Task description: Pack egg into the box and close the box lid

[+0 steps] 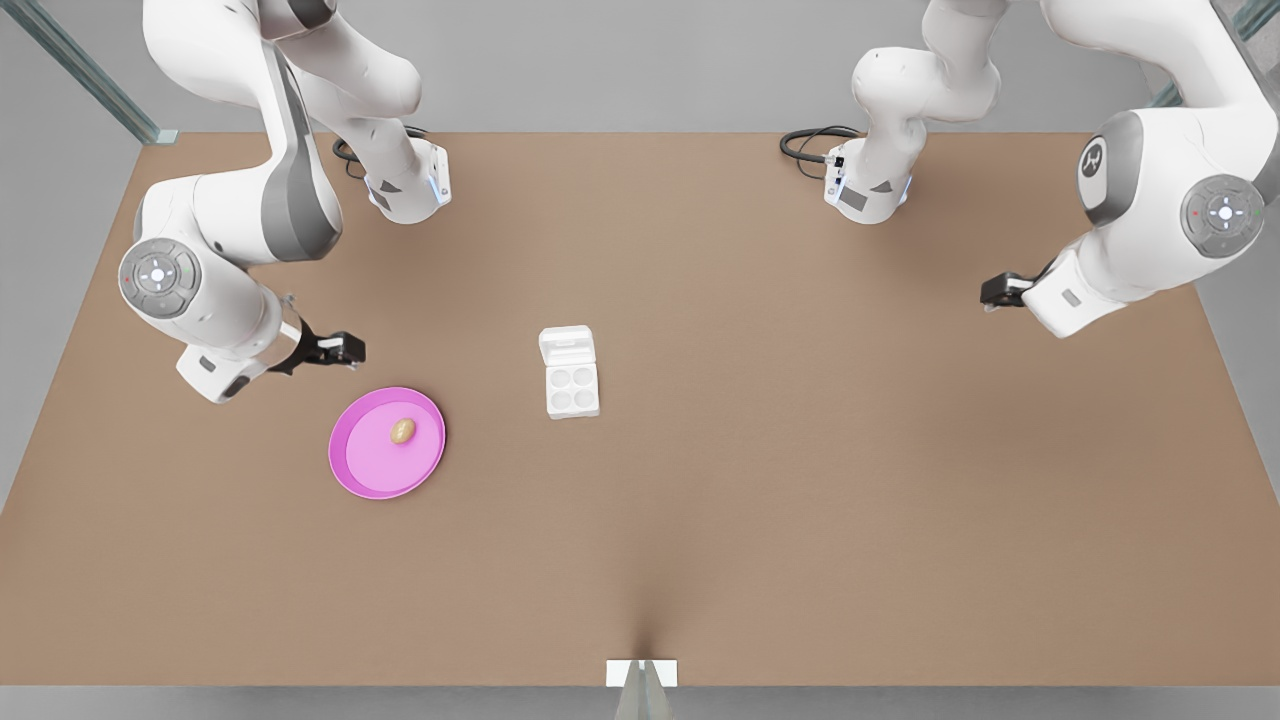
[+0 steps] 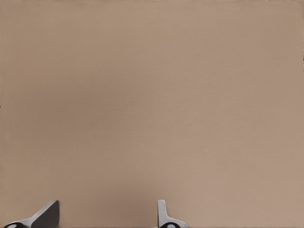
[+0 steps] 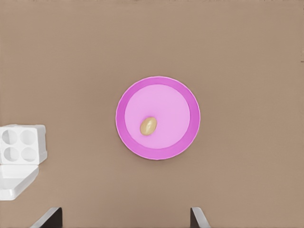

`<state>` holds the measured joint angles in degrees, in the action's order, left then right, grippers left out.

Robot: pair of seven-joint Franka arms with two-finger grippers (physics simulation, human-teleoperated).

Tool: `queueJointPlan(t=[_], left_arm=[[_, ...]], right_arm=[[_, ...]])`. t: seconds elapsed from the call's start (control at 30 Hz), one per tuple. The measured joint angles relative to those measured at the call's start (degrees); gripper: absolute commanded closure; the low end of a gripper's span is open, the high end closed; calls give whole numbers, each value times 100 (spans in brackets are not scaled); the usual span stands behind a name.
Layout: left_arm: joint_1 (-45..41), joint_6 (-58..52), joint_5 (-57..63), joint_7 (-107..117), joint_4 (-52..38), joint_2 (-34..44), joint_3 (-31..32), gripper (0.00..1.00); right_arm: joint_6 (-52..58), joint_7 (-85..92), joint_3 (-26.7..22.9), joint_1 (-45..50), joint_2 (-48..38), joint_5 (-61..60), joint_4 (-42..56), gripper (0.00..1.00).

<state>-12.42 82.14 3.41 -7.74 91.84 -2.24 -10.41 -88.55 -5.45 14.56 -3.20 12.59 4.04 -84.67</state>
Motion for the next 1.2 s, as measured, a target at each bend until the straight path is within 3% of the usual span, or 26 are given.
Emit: queueJointPlan(t=[0.13,0.33,0.5,0.6,0.7,0.83,1.2], left_arm=[[-267,334,64,-86,-1,-103,-4,0],[-312,562,87,-184,-43,-242,-8,0],[-241,630,88,-246,-48,-256,-9,0],[-248,649,87,-275,-45,-256,-9,0],[-272,659,87,-299,-44,-256,-9,0],[-283,666,87,-326,-42,-256,-9,0],[-284,664,87,-374,-49,-248,-9,0]], right_arm=[[-86,-57,11,180,333,147,25,0],[-745,-104,-1,-61,1852,553,-87,0],[-2093,-154,101,-473,1715,619,-1765,0],[-3280,-188,963,-1509,1468,639,-2890,0],[-4220,-261,1466,-1964,1238,650,-3461,0],[-5109,-368,1980,-2374,1213,551,-3645,0],[-6347,-582,1824,-2363,2008,777,-3268,0]])
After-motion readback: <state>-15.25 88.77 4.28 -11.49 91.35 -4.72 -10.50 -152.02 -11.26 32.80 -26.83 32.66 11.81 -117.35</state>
